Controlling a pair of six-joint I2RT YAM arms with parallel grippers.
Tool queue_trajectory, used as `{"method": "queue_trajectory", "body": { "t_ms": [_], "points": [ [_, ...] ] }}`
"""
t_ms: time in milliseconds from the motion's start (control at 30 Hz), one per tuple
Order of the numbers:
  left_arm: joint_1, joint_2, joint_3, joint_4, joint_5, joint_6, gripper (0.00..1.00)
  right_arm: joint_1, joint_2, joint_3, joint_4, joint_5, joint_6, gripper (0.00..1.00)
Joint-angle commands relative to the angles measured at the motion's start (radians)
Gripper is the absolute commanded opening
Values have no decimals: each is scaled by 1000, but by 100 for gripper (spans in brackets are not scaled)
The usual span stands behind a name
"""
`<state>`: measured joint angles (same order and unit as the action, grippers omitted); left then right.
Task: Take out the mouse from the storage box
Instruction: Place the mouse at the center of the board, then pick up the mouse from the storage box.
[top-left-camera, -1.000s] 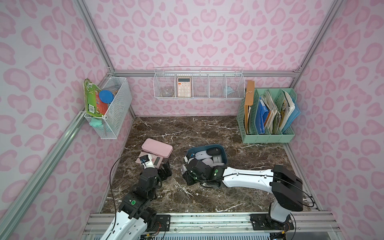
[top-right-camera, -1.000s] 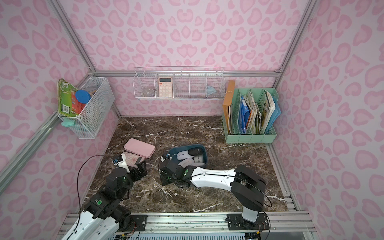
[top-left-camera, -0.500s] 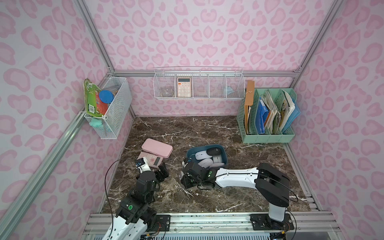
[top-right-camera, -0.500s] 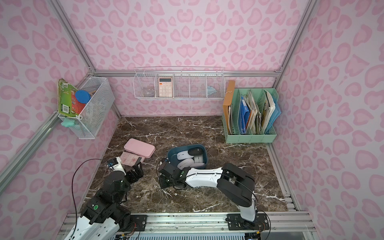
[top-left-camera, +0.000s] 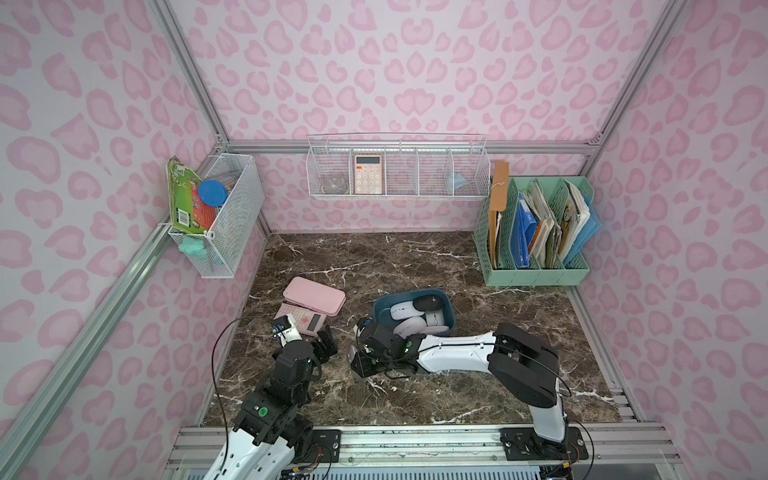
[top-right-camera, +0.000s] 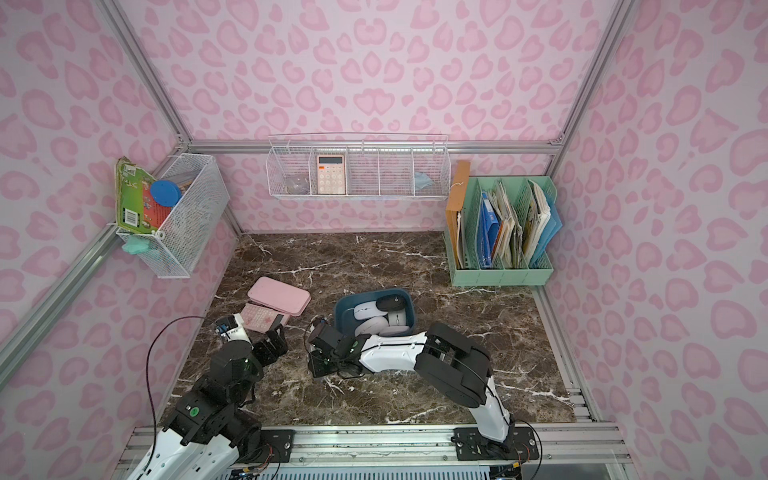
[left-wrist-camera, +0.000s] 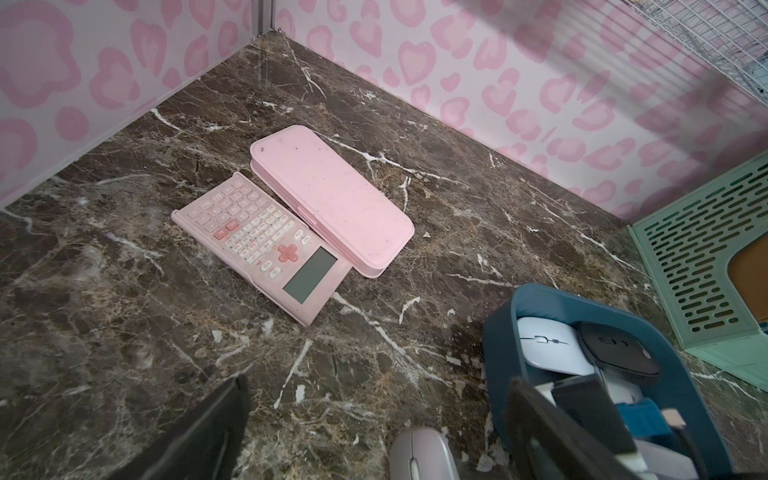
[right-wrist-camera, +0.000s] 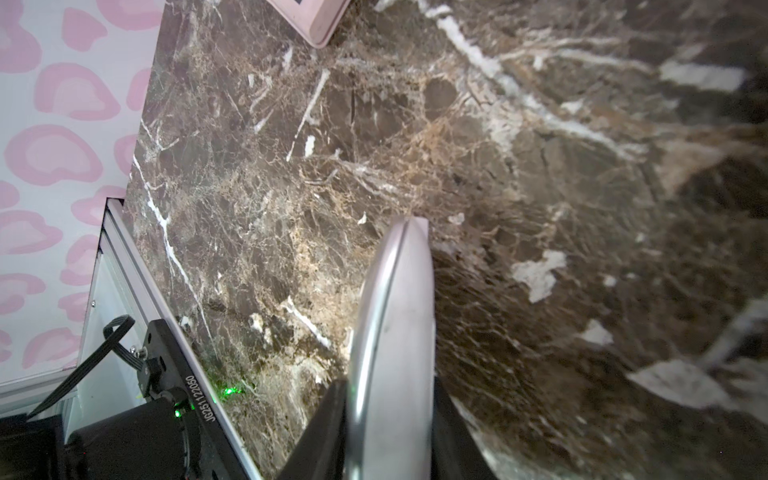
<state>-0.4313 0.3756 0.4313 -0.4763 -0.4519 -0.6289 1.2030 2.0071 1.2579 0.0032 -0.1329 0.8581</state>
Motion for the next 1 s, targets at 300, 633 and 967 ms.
{"method": "queue_trajectory", "body": {
  "t_ms": [300, 633, 967],
  "points": [
    [0, 20, 5, 5, 0, 6, 99, -11, -68, -53, 33, 57, -3, 53],
    [0, 142, 7, 102, 154, 62, 99, -15, -269, -175, 24, 198, -51, 60],
    [-63, 422, 247, 48, 463, -2, 99, -199, -673, -466, -56, 411, -166, 62]
  ]
}}
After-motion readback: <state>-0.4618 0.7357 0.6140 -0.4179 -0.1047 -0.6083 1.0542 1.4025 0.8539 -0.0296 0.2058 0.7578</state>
